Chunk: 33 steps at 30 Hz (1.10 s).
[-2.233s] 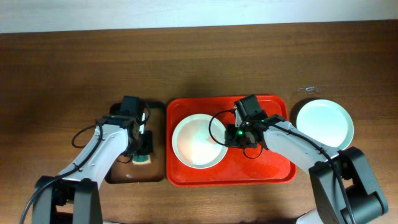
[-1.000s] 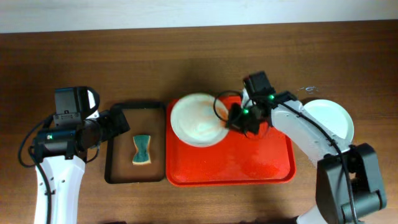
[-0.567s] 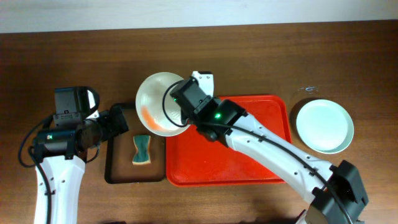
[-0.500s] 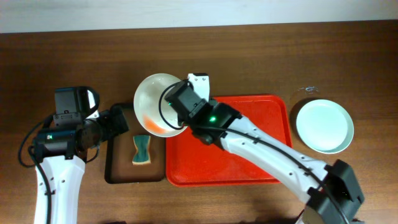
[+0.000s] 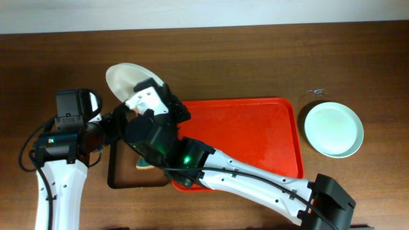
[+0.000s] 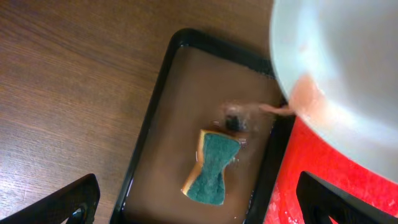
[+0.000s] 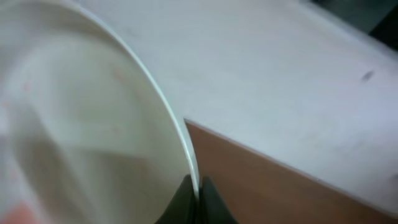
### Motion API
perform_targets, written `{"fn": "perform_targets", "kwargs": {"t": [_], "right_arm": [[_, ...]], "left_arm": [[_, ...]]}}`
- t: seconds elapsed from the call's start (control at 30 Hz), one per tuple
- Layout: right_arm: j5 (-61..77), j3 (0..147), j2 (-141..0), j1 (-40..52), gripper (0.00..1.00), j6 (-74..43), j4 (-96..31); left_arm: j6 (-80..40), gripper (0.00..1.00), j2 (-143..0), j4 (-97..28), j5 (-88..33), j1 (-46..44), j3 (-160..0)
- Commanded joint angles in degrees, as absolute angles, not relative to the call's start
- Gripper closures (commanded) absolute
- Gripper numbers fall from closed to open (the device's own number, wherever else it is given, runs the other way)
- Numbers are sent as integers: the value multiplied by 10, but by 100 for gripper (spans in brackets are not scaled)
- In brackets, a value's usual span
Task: Clean dirty plates on tray and stack at the side
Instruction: 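Lift the white plate off the red tray with the right gripper, then lower the white plate onto the plate stack at right and release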
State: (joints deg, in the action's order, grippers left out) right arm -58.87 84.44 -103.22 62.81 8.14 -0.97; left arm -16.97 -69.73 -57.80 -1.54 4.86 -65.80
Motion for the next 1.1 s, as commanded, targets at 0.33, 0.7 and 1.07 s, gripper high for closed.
{"fn": "perform_targets", "kwargs": {"t": [0.33, 0.7, 1.07], "right_arm": [[-624, 856, -1026, 656, 96, 373, 144], [-635, 855, -1027, 656, 96, 370, 145], [-385, 854, -1022, 513, 96, -319, -260]], "left_arm": [[-175, 1, -694, -578, -22, 50, -664], [-175, 1, -694, -578, -22, 50, -664], [-175, 1, -694, -578, -22, 50, -664]]}}
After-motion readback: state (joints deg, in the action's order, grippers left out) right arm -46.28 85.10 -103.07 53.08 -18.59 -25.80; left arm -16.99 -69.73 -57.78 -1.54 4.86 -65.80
